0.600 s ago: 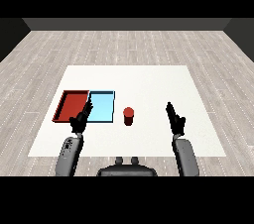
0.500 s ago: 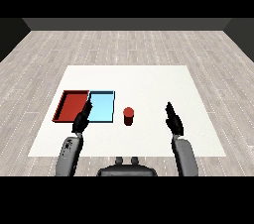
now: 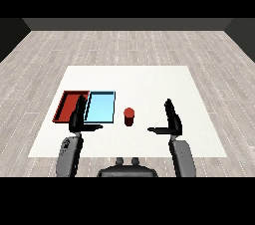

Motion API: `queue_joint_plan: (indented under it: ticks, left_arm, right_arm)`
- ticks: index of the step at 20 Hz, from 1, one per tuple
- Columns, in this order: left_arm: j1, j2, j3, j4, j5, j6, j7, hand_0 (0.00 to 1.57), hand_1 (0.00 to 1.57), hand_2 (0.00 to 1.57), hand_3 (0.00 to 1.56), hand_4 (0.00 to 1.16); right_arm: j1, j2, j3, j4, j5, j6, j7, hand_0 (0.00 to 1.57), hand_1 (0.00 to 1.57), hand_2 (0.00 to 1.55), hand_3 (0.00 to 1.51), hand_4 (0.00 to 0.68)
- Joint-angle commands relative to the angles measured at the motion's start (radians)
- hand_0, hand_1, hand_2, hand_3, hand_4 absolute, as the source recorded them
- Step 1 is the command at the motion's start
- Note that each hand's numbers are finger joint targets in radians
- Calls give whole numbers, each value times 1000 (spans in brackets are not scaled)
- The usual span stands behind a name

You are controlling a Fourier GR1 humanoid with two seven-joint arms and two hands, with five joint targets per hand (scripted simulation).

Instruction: Pick the red can and put it in the red box

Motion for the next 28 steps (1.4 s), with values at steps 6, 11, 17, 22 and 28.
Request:
queue_joint_plan:
  ticks: [6,11,17,22,28]
  left_arm:
    - [18,0,36,17,22,-31,-134,0,0,0,0,0]
    - [-36,-17,28,110,-1,-21,-188,0,0,0,0,0]
    - [18,15,54,17,67,-81,-147,0,0,0,0,0]
    - [85,-7,35,35,52,-95,-243,0,0,0,0,0]
    - [27,-56,3,30,13,-13,-191,0,0,0,0,0]
  right_arm:
    - [86,24,72,-62,10,-13,-110,0,0,0,0,0]
    - [21,24,65,62,-10,3,-165,0,0,0,0,0]
    - [25,25,95,27,-4,-62,-96,0,0,0,0,0]
    - [-101,25,53,173,-73,-19,-117,0,0,0,0,0]
    - [-172,25,179,329,-131,-145,-155,0,0,0,0,0]
